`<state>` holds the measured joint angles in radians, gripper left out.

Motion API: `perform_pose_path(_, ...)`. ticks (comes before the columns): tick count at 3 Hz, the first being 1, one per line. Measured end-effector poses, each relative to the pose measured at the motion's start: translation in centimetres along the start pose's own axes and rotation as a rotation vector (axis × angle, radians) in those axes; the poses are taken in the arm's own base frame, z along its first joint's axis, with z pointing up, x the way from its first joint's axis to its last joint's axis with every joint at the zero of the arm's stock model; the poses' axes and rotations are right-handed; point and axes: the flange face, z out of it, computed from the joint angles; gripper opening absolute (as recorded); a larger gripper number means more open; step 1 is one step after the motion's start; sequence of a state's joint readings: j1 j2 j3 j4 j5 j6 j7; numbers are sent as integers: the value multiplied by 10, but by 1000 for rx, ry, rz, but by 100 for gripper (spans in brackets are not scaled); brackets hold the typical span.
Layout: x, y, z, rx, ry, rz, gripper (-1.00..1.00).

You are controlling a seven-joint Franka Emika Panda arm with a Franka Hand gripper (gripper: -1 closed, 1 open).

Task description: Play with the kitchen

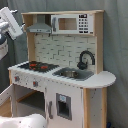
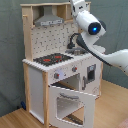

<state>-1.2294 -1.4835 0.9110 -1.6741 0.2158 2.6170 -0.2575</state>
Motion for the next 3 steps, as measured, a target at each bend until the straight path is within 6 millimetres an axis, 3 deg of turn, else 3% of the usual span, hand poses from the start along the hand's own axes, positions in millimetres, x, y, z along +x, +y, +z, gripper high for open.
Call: perform_pose_path(3,21,-20,24,-18,-120,115,100)
